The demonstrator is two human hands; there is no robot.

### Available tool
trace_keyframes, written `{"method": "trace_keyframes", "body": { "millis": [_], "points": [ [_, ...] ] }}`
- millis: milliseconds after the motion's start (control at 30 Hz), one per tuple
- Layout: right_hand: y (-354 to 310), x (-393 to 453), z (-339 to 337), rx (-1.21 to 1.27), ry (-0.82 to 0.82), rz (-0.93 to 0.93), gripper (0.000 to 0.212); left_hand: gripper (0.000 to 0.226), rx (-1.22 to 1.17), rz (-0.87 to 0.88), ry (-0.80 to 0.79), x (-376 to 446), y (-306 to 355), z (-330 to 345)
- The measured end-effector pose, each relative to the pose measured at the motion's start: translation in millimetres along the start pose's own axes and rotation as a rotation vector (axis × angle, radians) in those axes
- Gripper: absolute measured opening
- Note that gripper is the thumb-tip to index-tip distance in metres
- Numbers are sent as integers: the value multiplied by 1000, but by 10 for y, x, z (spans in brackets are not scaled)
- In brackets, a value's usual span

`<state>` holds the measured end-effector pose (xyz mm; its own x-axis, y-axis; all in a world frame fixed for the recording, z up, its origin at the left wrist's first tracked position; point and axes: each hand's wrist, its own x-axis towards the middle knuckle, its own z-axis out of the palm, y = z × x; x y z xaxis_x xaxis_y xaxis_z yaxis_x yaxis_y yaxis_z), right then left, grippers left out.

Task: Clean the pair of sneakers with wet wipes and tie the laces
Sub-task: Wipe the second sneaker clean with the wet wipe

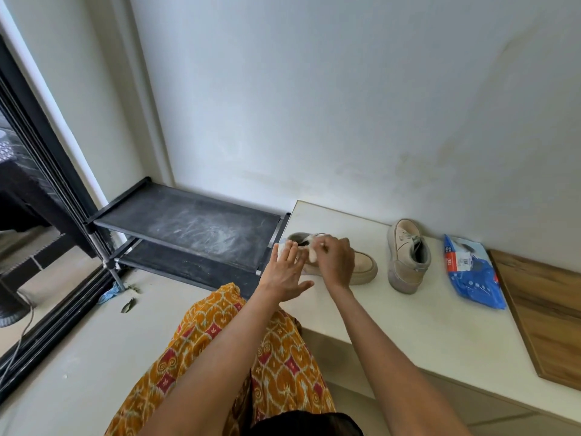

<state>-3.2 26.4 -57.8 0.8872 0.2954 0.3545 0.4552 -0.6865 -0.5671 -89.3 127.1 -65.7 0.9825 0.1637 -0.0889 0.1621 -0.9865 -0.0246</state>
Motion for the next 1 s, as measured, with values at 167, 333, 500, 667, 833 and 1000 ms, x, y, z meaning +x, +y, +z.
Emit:
{"method": "trace_keyframes", "body": {
  "millis": [167,333,500,667,833,1000],
  "points": [
    [409,-145,189,-136,80,17,6,76,28,23,39,112,-75,22],
    [302,-3,125,-72,185,87,5,78,35,39,84,138,-49,35],
    [203,13,223,-142,121,-11,7,77,26,23,102,119,-13,34],
    [555,-197,150,-265,95,48,11,79,87,23,91,119,8,-44],
    [246,54,93,-131,142,121,6,82,127,-2,64,98,50,-70],
    [419,-88,113,-260,99,97,7,84,116,-1,68,87,59,-70]
  ]
}}
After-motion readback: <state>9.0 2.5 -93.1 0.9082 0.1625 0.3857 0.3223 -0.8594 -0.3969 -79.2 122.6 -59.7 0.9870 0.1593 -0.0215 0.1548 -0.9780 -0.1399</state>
